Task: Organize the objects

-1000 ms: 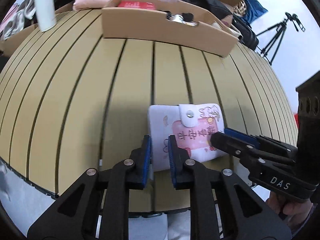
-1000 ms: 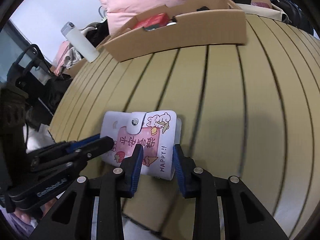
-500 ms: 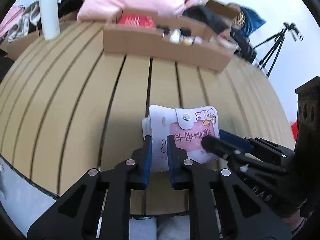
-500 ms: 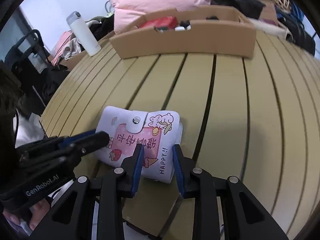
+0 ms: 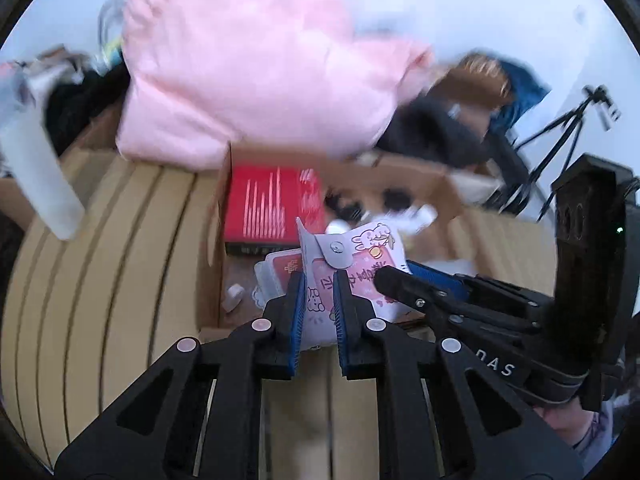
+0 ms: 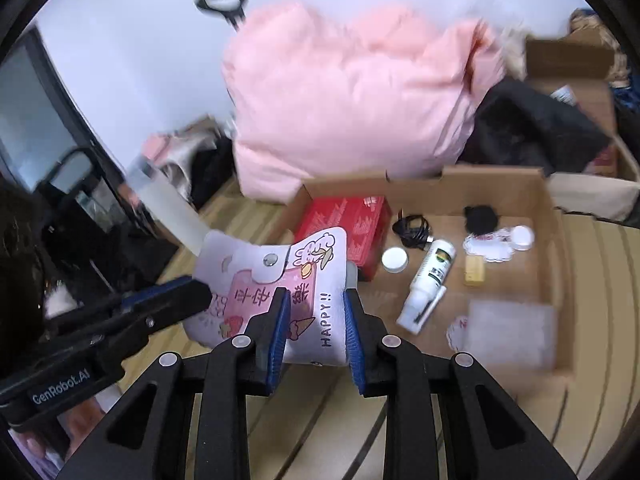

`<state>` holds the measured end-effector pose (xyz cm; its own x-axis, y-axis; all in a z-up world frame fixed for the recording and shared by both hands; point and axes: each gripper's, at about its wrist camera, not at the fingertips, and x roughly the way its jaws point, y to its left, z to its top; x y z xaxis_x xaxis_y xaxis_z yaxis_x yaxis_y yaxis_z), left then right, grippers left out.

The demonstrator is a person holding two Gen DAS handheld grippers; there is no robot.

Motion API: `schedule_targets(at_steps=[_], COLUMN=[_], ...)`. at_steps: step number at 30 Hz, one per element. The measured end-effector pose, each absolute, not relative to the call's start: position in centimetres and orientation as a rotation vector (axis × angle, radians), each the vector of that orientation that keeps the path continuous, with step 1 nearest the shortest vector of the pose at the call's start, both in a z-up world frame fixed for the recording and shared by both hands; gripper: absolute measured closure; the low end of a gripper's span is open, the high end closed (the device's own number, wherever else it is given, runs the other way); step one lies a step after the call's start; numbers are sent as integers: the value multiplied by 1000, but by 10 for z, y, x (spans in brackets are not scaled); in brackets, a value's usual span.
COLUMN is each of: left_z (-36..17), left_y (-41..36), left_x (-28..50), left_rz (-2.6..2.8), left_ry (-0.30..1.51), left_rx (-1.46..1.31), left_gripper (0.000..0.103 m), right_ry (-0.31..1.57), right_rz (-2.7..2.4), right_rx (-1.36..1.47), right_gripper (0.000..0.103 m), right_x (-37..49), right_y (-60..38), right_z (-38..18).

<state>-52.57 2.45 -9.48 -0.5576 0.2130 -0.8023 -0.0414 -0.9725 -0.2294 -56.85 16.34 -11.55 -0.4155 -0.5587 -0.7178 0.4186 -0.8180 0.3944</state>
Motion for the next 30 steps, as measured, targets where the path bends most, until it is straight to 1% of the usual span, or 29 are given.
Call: schedule_targets(at_steps=[3,4,5,6,7,8,10,12,13,14,15,18,20,21,23,24,25,26,27,28,30], left_z=[-126,-135,-139,-142,-142,-142,-135,-115,-104,-86,-72,-16,16,28,55,66,75,85,92,99,107], left_y=[33,42,49,56,62,65,61,47,39,29,22,5,0,1,2,0,-3,-7,-12,-15,-18], left_x=[-544,-549,-550,-550,-549,-549,-548,-546,-544,-539,-534,-508,-485,-473,-444,-430,-418,-403,-388,-372,-349], left_rz=[2599,2567,2547,2520,2511,2504,2510,2550,2575,2614,2638,2714,2772,2797,2829,2840,2844,2838,2825,2812,2818], left_ry=[-270,-235,-221,-204,-178,-158,-152,-159,-174,-185,-183,-138,-97,-74,-13,-10,-28,-66,-99,-118,-106], left_rx=[-1461,-1490,-1493,-1495,-1494,-1483,-1471,-1454,-1432,-1398,-1377,-1306,-1269,-1248,-1219,-1225,-1232,-1237,-1242,-1251,-1257], left_gripper=[93,92,92,90,86,83,81,71,62,55,52,33,15,13,10,9,7,5,5,4,4], right_ry=[-231,-220,-176,-109,-72,-54,-71,-126,-136,-128,-119,-99,-100,-100,-84,-70,-57,-41,-21,5,59], right_rz=[-2190,-2194,-2229,-2286,-2318,-2337,-2343,-2329,-2335,-2354,-2369,-2395,-2390,-2390,-2402,-2415,-2425,-2432,-2441,-2450,-2470], right_rx=[1366,1421,1413,1402,1406,1420,1424,1396,1371,1353,1340,1278,1239,1225,1198,1185,1167,1144,1121,1104,1092], right_gripper=[74,79,77,70,67,67,67,67,67,67,67,67,66,65,61,55,45,40,33,31,31], right_x=[-590,-592,-591,-590,-589,-590,-591,-591,-588,-584,-582,-566,-552,-543,-524,-512,-501,-485,-468,-454,-423], right_y=[164,166,167,166,167,170,177,189,194,199,205,223,231,235,241,243,248,252,258,261,270], right_z=[-157,-166,-165,-163,-161,-160,-154,-140,-129,-116,-106,-62,-28,-15,13,27,39,52,65,74,88])
